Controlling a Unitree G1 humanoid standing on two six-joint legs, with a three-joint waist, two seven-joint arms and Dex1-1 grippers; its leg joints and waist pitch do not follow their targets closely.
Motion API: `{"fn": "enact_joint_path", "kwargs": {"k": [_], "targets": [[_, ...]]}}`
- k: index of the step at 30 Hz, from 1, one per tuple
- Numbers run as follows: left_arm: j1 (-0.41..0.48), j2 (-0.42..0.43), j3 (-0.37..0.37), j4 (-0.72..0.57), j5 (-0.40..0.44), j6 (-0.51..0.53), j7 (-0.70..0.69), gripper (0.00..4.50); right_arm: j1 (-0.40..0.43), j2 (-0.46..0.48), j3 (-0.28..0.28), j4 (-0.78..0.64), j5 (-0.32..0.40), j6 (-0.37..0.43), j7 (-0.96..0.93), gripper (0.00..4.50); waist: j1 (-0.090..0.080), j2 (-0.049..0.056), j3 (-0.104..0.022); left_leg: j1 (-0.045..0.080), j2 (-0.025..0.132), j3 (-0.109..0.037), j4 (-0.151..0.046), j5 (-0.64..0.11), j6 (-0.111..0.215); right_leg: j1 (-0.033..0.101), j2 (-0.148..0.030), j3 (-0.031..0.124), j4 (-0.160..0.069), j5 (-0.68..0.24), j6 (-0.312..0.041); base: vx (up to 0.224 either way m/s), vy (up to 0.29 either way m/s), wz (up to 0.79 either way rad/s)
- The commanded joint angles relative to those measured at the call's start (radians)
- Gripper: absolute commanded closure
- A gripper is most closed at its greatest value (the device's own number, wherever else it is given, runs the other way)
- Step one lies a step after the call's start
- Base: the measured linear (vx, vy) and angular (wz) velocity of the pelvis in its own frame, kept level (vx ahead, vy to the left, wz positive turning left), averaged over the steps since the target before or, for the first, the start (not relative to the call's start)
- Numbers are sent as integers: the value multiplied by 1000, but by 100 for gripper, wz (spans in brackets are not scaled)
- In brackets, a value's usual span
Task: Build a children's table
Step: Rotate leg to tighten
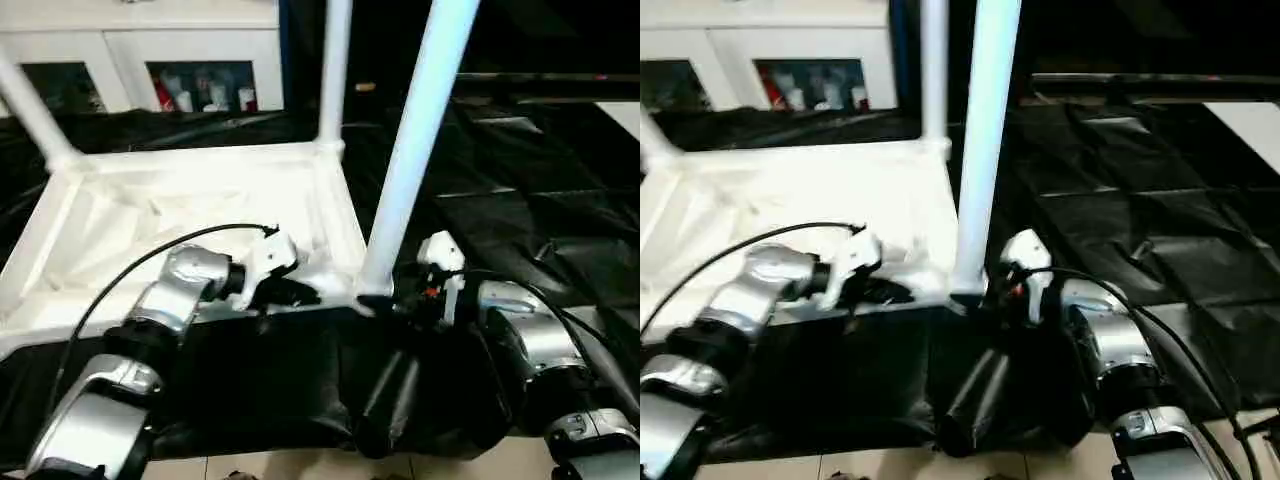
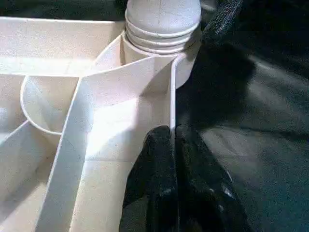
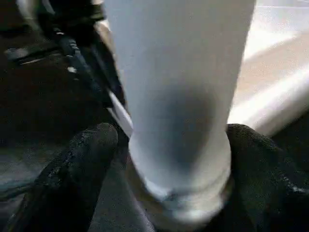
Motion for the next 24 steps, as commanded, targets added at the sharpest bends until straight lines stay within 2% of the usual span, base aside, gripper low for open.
{"fn": "enact_joint_path", "kwargs": {"k": [1,2,3,5,7,9,10,12,14,16,17,18,19,22,24], "targets": [[25,10,-20,-4,-8,14,-50,450,0,-1,29,-30,16,13,66,66,8,-12,-59,12,39,-7,-54,-127,126,48,-50,29,-45,-5,-313,0,0,0],[25,18,-18,-8,-11,20,-59,450,0,-5,30,-32,19,14,76,66,10,-10,-57,14,40,-7,-56,-142,116,46,-50,30,-47,-31,-309,0,0,0],[23,27,-14,-7,-9,14,-66,450,1,-9,31,-34,21,20,96,66,12,-16,-56,16,42,-7,-58,-155,104,45,-50,30,-49,-51,-305,0,0,0],[23,32,-12,-8,-11,13,-70,450,1,-11,32,-34,23,22,108,81,16,-13,-55,17,42,-7,-59,-157,90,45,-52,32,-49,-64,-301,0,0,0],[25,34,-13,-13,-15,14,-71,450,0,-7,35,-28,25,24,121,91,19,-16,-55,18,42,-7,-59,-153,79,45,-53,33,-47,-67,-297,0,0,0],[26,29,-14,-12,-15,11,-66,450,-1,-4,36,-22,23,20,120,103,20,-18,-56,18,40,-6,-57,-141,80,46,-52,33,-45,-47,-299,0,0,0],[26,27,-14,-13,-15,11,-64,450,-1,-3,37,-22,24,21,121,115,21,-12,-58,19,40,-6,-56,-136,80,46,-52,34,-44,-38,-301,0,0,0],[28,24,-15,-17,-15,13,-64,450,1,-2,38,-24,25,22,121,132,22,-16,-58,16,38,-6,-54,-120,87,49,-53,33,-42,-16,-303,0,0,0],[31,18,-17,-22,-17,16,-64,450,9,1,40,-35,28,27,120,136,21,-12,-58,17,38,-6,-53,-120,88,48,-51,33,-43,-14,-303,0,0,0],[32,12,-16,-22,-17,14,-60,450,20,6,39,-44,25,26,115,161,22,-14,-58,17,38,-6,-53,-121,89,49,-51,33,-42,-14,-304,0,0,0],[32,11,-15,-22,-18,14,-58,450,21,6,39,-45,25,25,114,169,22,-10,-58,16,38,-6,-53,-125,88,49,-52,33,-42,-18,-304,0,0,0],[32,6,-12,-20,-19,13,-49,450,25,10,38,-43,19,21,97,173,21,-12,-58,17,38,-6,-53,-132,82,49,-51,33,-44,-24,-303,0,0,0],[22,-12,-1,-3,-13,9,6,450,34,20,35,-34,-3,-4,46,177,21,-6,-58,17,38,-8,-54,-137,77,48,-52,33,-44,-29,-303,0,0,0],[7,-37,7,25,4,0,85,450,36,38,31,-8,-41,-16,-51,186,17,-9,-51,20,38,-8,-60,-197,53,44,-50,34,-55,-110,-289,0,0,0],[-11,-74,13,56,21,-2,172,450,42,68,28,14,-72,-30,-146,187,12,-14,-43,24,37,-12,-69,-278,15,39,-54,37,-71,-257,-250,0,0,0]]}}
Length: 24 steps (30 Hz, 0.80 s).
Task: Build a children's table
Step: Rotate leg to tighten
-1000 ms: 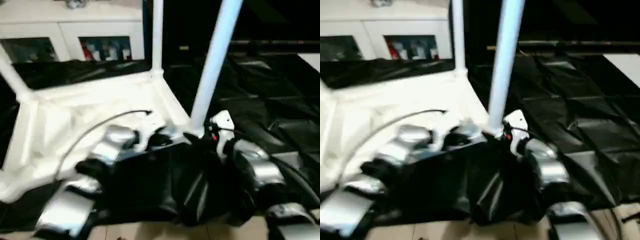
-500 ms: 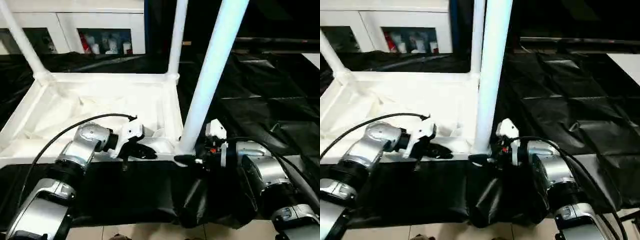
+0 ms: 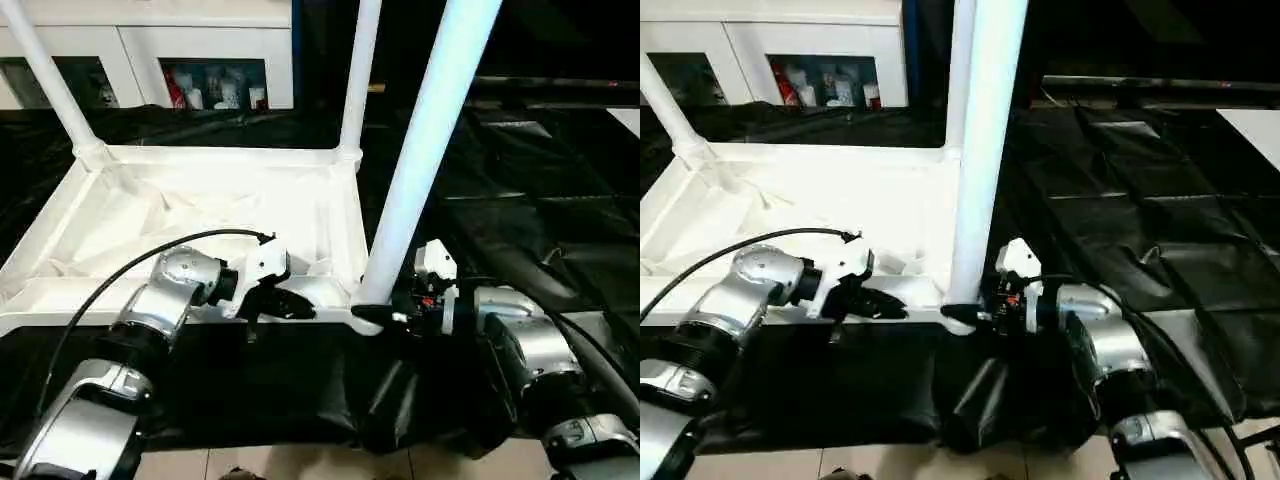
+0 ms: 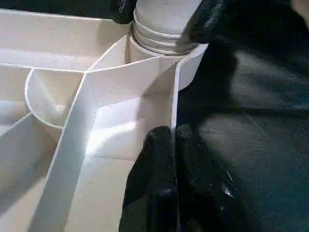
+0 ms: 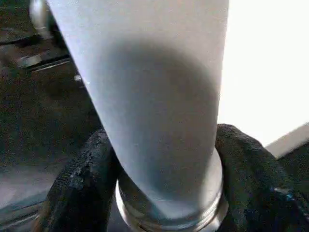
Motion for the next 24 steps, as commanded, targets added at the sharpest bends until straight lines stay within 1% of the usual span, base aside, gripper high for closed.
{"fn": "enact_joint_path", "kwargs": {"k": [1,2,3,4,5,6,7,8,9,10,11,12,13,14,15,16,17,18,20,21,22,23,24], "targets": [[-23,-70,16,48,19,11,175,450,20,54,33,29,-77,-22,-125,187,-4,-8,-45,21,37,-18,-78,-312,4,30,-56,35,-86,-341,-221,0,0,0],[-23,-70,16,48,19,11,175,450,20,54,33,29,-77,-22,-125,187,-4,-8,-45,20,36,-20,-79,-320,-2,30,-57,35,-88,-366,-210,0,0,0],[-42,-115,20,70,29,22,256,450,17,101,26,65,-106,-18,-248,187,-6,-17,-47,18,36,-23,-81,-313,-6,31,-58,35,-89,-387,-191,0,0,0],[-50,-134,20,79,36,25,292,450,13,122,23,84,-120,-14,-309,188,-6,-14,-46,18,36,-24,-82,-309,-10,28,-58,37,-89,-390,-185,0,0,0],[-55,-145,19,85,41,24,315,450,10,135,21,97,-127,-10,-347,188,-9,-11,-44,20,37,-25,-84,-321,-15,24,-56,37,-91,-399,-182,0,0,0],[-64,-174,21,92,42,32,353,450,-4,162,21,132,-155,-16,-447,188,-11,-10,-46,22,35,-27,-85,-334,-20,23,-56,36,-93,-407,-174,0,0,0],[-69,-188,22,95,42,35,373,450,-12,174,18,148,-164,-16,-492,188,-13,-10,-45,20,34,-27,-86,-336,-23,23,-57,36,-94,-410,-171,0,0,0],[-73,-200,23,98,43,38,389,450,-19,186,17,163,-173,-16,-531,188,-16,-10,-48,17,33,-29,-88,-336,-22,27,-55,34,-93,-405,-166,0,0,0],[-80,-225,23,102,43,43,410,450,-38,218,-1,192,-161,-6,-593,188,-17,-9,-49,16,32,-29,-87,-334,-20,27,-56,35,-94,-400,-165,0,0,0],[-86,-243,24,107,45,45,433,450,-55,242,-15,213,-147,5,-628,188,-19,-10,-48,18,31,-27,-86,-341,-14,24,-55,36,-96,-397,-164,0,0,0],[-86,-243,24,107,45,45,433,450,-55,242,-15,213,-147,5,-628,188,-21,-9,-50,18,30,-26,-85,-340,-6,23,-55,37,-97,-387,-167,0,0,0],[-95,-269,24,113,47,46,445,450,-84,273,-20,243,-146,-11,-663,188,-23,-8,-52,17,30,-26,-84,-331,-2,23,-55,37,-95,-368,-173,0,0,0],[-95,-269,24,113,47,46,445,450,-84,273,-20,243,-146,-11,-663,188,-23,-8,-52,17,30,-26,-84,-331,-2,23,-55,37,-95,-368,-173,0,0,0],[-97,-272,25,117,50,45,438,450,-89,279,-21,245,-148,-35,-639,188,-22,-8,-53,15,30,-25,-83,-316,6,27,-54,37,-93,-335,-178,0,0,0],[-94,-269,25,113,51,43,429,450,-88,277,-16,242,-156,-55,-635,153,-18,-9,-52,12,29,-22,-80,-295,22,28,-54,37,-90,-288,-190,0,0,0],[-87,-259,21,104,52,40,411,450,-86,271,-10,235,-164,-77,-632,132,-18,-10,-52,10,29,-21,-80,-288,27,29,-54,37,-89,-279,-192,0,0,0],[-86,-257,20,102,51,39,406,450,-86,271,-9,235,-165,-79,-631,132,-17,-10,-52,8,28,-21,-79,-273,37,31,-55,37,-88,-268,-193,0,0,0],[-71,-236,11,79,45,39,361,450,-86,262,-6,224,-154,-97,-600,116,-15,-9,-55,9,29,-21,-77,-258,45,32,-56,37,-86,-254,-198,0,0,0],[-65,-226,10,69,43,42,342,450,-87,258,-9,220,-143,-105,-578,108,-14,-6,-59,8,29,-20,-74,-227,53,35,-55,36,-80,-206,-208,0,0,0],[-59,-214,13,61,40,43,323,450,-89,249,-7,216,-132,-119,-543,97,-15,-8,-59,6,28,-17,-71,-194,74,36,-51,35,-73,-134,-228,0,0,0],[-48,-193,13,51,34,35,282,450,-84,222,8,200,-129,-136,-482,97,-14,-7,-59,6,29,-17,-71,-191,79,37,-53,34,-72,-125,-234,0,0,0],[-37,-173,12,42,27,22,239,450,-77,195,24,182,-129,-147,-426,97,-14,-2,-58,5,29,-17,-70,-194,87,40,-51,31,-73,-118,-243,0,0,0],[-26,-155,9,33,19,15,197,450,-69,170,37,162,-124,-149,-364,97,-16,-3,-57,3,28,-16,-69,-195,96,42,-49,32,-72,-106,-248,0,0,0]]}}
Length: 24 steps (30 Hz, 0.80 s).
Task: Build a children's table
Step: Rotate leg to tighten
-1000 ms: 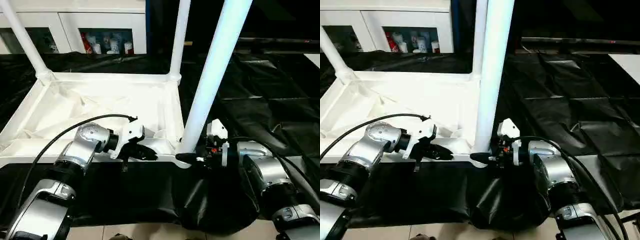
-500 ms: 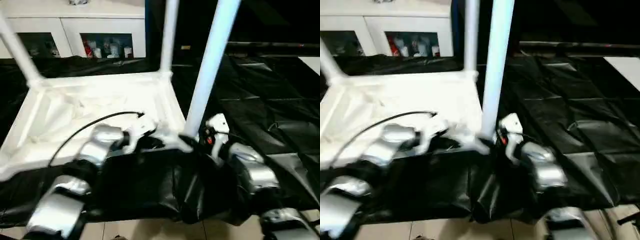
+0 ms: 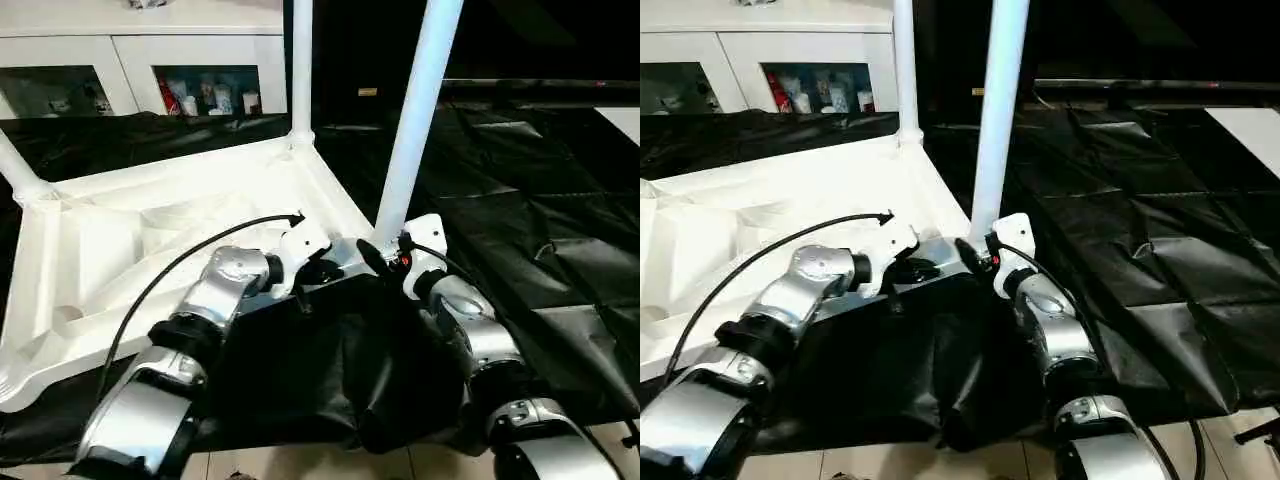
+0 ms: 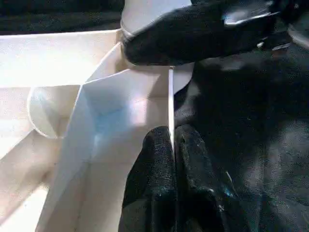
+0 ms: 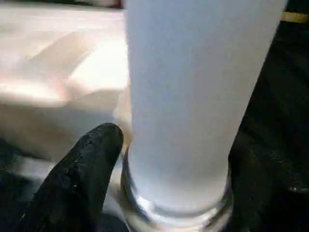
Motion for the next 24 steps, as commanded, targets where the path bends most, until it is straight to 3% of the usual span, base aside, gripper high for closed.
{"fn": "enact_joint_path", "kwargs": {"k": [1,2,4,5,14,15,16,18,19,20,24], "targets": [[26,-13,-33,-23,-43,-39,-114,450,22,11,106,-37,-4,6,170,97,4,-10,-52,4,33,-15,-62,-195,96,45,-47,30,-64,-110,-251,0,0,0],[36,8,-40,-30,-44,-44,-153,450,34,-16,120,-66,5,8,235,97,5,-4,-50,7,36,-14,-63,-203,98,44,-46,30,-66,-119,-256,0,0,0],[43,28,-45,-35,-44,-54,-188,450,45,-42,130,-95,14,13,295,97,9,-2,-48,8,42,-13,-67,-229,86,44,-46,29,-68,-154,-256,0,0,0],[53,60,-46,-47,-51,-64,-246,450,70,-97,141,-153,34,28,400,97,8,4,-46,10,43,-14,-70,-243,75,42,-43,28,-68,-163,-257,0,0,0],[67,132,-49,-95,-92,-41,-417,450,100,-228,141,-252,89,73,611,97,22,-1,-48,12,44,-9,-64,-204,87,41,-44,30,-58,-88,-289,0,0,0],[64,135,-47,-90,-87,-44,-418,450,100,-231,141,-252,89,78,618,97,22,-10,-48,11,44,-9,-64,-204,88,42,-45,29,-59,-101,-286,0,0,0],[63,138,-46,-87,-87,-47,-416,450,100,-233,141,-256,91,84,624,97,25,-5,-47,11,45,-10,-66,-210,82,41,-47,30,-60,-128,-281,0,0,0],[63,140,-43,-87,-89,-49,-406,450,98,-230,145,-252,90,91,627,113,24,-6,-46,12,45,-11,-67,-218,74,40,-47,30,-63,-152,-275,0,0,0],[65,140,-40,-88,-88,-51,-396,450,96,-224,147,-249,90,97,626,123,23,-18,-46,11,45,-10,-67,-218,75,40,-47,30,-63,-158,-272,0,0,0],[66,141,-38,-89,-87,-52,-389,450,95,-219,149,-247,90,100,624,123,26,-12,-46,10,46,-12,-67,-210,73,40,-49,31,-61,-163,-269,0,0,0],[75,134,-28,-101,-84,-51,-352,450,91,-195,147,-236,95,99,605,161,26,-14,-45,10,45,-10,-66,-203,74,38,-49,31,-62,-166,-263,0,0,0]]}}
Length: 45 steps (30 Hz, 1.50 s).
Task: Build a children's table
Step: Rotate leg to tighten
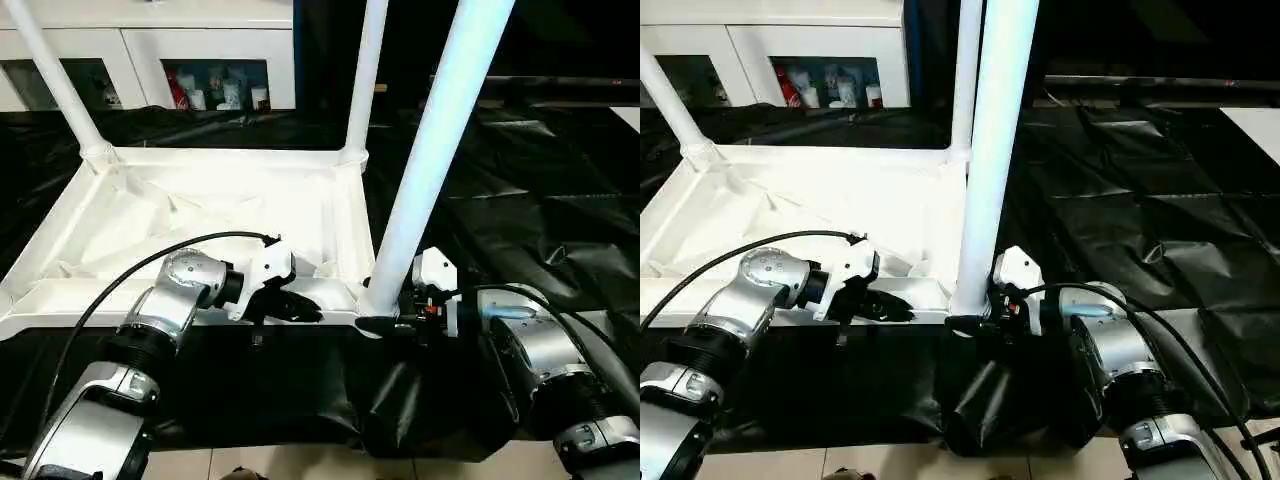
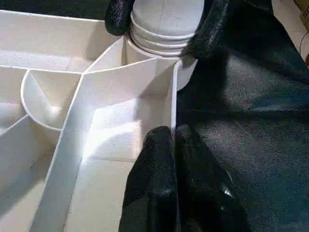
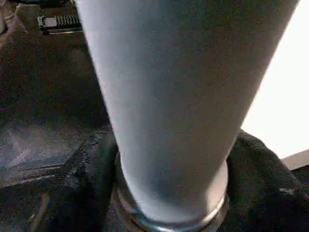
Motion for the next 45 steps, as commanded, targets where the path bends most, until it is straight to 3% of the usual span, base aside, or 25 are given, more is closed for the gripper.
{"fn": "enact_joint_path", "kwargs": {"k": [1,5,6,10,14,15,16,20,21,22,25,29,30,35,37,39,40,42,43,45], "targets": [[11,-14,6,-9,-13,-2,42,450,0,25,15,-4,6,-2,-2,166,1,-11,-50,12,43,-13,-67,-211,70,39,-50,33,-63,-181,-259,0,0,0],[16,-31,16,-20,-7,6,95,450,12,58,-12,-1,23,-9,-56,178,-1,-12,-49,12,43,-14,-70,-238,55,38,-52,35,-68,-222,-248,0,0,0],[13,-37,17,-17,1,7,123,450,16,66,-16,1,20,-2,-80,179,-1,-7,-49,14,44,-15,-71,-243,49,36,-52,35,-69,-228,-245,0,0,0],[-7,-75,32,5,19,15,234,450,24,102,-28,37,-24,-24,-207,181,-9,-9,-52,15,39,-16,-70,-232,40,37,-50,36,-67,-188,-247,0,0,0],[-32,-155,28,37,43,37,365,450,19,188,-56,102,-70,-1,-436,181,-15,-6,-53,14,37,-15,-70,-228,37,38,-49,37,-69,-189,-242,0,0,0],[-44,-203,21,53,56,51,439,450,-2,232,-66,153,-103,29,-570,181,-19,-1,-51,17,36,-16,-71,-235,21,35,-47,37,-71,-210,-238,0,0,0],[-44,-203,21,53,56,51,439,450,-2,232,-66,153,-103,29,-570,182,-23,-5,-50,18,34,-17,-73,-262,11,36,-47,36,-76,-251,-229,0,0,0],[-68,-299,13,80,64,85,536,450,-57,311,-63,229,-134,37,-706,182,-33,-2,-51,17,33,-19,-74,-292,11,34,-48,37,-84,-308,-204,0,0,0],[-74,-311,9,90,69,83,547,450,-66,323,-66,233,-125,26,-694,182,-32,-7,-52,16,31,-18,-71,-287,19,34,-48,37,-85,-300,-201,0,0,0],[-77,-316,6,95,72,80,551,450,-72,329,-69,233,-119,19,-686,147,-29,-11,-53,14,31,-18,-70,-270,32,36,-49,37,-83,-279,-202,0,0,0],[-81,-314,12,98,77,77,548,450,-81,334,-88,232,-99,3,-663,113,-26,-8,-53,11,32,-18,-70,-248,53,37,-49,36,-80,-252,-208,0,0,0],[-76,-273,27,91,80,72,529,450,-95,303,-92,233,-96,-47,-625,67,-26,-6,-53,12,33,-19,-71,-259,53,36,-50,35,-81,-268,-208,0,0,0],[-68,-238,27,82,73,61,481,450,-93,276,-102,207,-53,-30,-528,67,-26,-9,-54,9,31,-19,-70,-257,63,41,-49,34,-80,-259,-209,0,0,0],[-44,-146,20,67,58,21,344,450,-44,174,-62,111,-4,-6,-273,67,-22,-12,-56,4,33,-16,-63,-200,99,46,-49,33,-69,-156,-236,0,0,0],[-31,-107,21,62,44,-1,271,450,-24,131,-57,71,23,10,-183,67,-13,-11,-56,4,38,-13,-60,-169,122,47,-47,30,-62,-108,-254,0,0,0],[-22,-80,21,52,29,-13,210,450,-14,99,-50,52,33,12,-123,67,-12,-8,-57,4,40,-13,-61,-164,119,47,-47,28,-58,-100,-266,0,0,0],[-16,-66,25,44,14,-17,168,450,-9,80,-47,43,39,17,-90,67,-13,-15,-56,6,41,-11,-60,-164,117,45,-46,28,-57,-95,-273,0,0,0],[-7,-50,33,26,-12,-7,109,450,-8,60,-46,38,42,16,-52,67,-13,-11,-56,6,42,-11,-61,-168,113,45,-46,27,-55,-102,-282,0,0,0],[-2,-38,34,13,-23,6,78,450,-9,48,-45,39,38,10,-32,67,-13,-22,-53,6,42,-10,-61,-175,110,43,-47,28,-56,-118,-282,0,0,0],[3,-23,29,1,-32,18,49,450,-11,38,-42,38,28,7,-13,67,-11,-16,-53,8,44,-10,-62,-171,104,41,-49,30,-56,-129,-284,0,0,0]]}}
